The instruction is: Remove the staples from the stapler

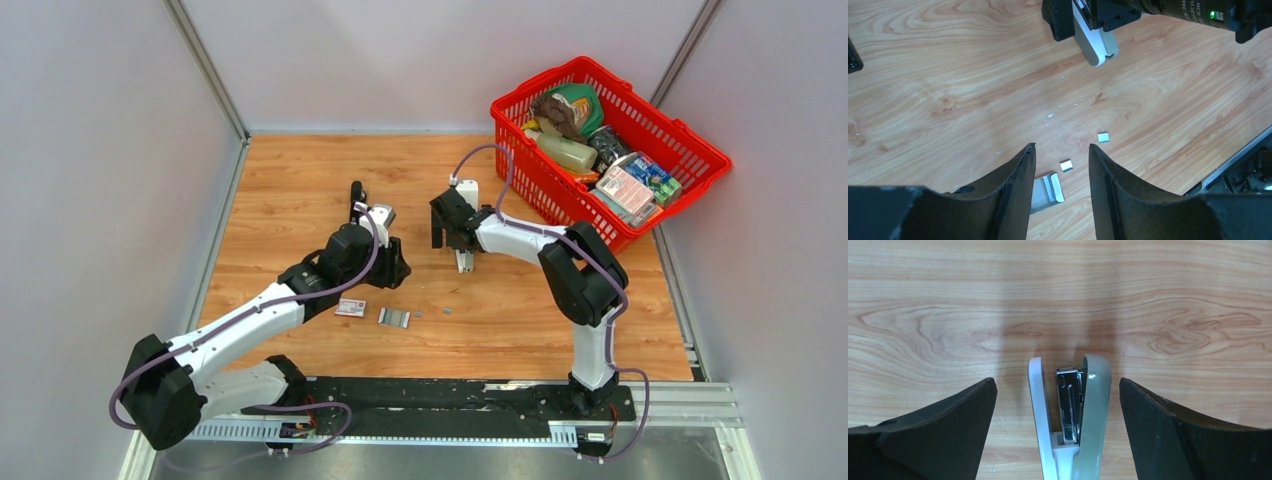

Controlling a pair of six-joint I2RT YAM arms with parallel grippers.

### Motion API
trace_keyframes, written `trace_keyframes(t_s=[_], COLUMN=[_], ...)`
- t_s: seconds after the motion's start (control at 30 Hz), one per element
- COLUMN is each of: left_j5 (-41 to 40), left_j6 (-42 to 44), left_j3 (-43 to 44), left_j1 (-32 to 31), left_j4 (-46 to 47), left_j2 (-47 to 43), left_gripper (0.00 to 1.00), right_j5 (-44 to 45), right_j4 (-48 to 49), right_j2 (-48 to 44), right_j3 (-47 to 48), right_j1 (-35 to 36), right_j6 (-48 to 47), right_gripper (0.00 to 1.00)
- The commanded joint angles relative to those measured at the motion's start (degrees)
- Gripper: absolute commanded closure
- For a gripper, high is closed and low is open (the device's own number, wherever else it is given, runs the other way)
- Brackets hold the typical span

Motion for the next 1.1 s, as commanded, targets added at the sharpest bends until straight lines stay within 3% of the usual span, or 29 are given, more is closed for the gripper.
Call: trace_keyframes(t_s=[0.0,0.17,0.4,0.43,0.53,0.6,0.93,1.07], left_j5=[1.5,1.2,2.0,2.2,2.5,2.4,2.6,2.2], left_j6=[1.0,1.7,1.8,1.9,1.8,1.8,1.5,1.6], left_j3=[0.5,1.2,2.2,2.2,2.2,2.4,2.1,2.0], left_j1=[0.1,0.1,0.1,0.1,0.1,0.1,0.1,0.0], left_j4=[1.4,0.6,0.3,0.4,0.7,0.7,0.7,0.3], left_j2=[0.5,0.9,2.8,2.9,3.1,3.4,3.7,2.8], left_gripper=[0.5,0.5,0.5,0.5,0.5,0.5,0.5,0.5], right_j5=[-0.6,-1.7,-3.0,-3.0,-3.1,-3.2,-2.6,3.0], right_j4=[1.0,1.2,1.2,1.2,1.3,1.2,1.1,-1.0], right_j2=[0.5,0.6,0.8,0.8,1.1,1.3,0.8,-0.6], right_j3=[2.2,2.2,2.0,1.9,1.8,1.9,1.4,2.0], right_j1=[-0.3,-0.6,-0.8,-0.9,-0.9,-1.0,-0.9,-0.3], right_j6=[0.3,-0.2,-1.1,-1.2,-1.5,-1.6,-1.9,-3.7], right_gripper=[0.06,0.13,0.36,0.45,0.84,1.0,1.0,1.0])
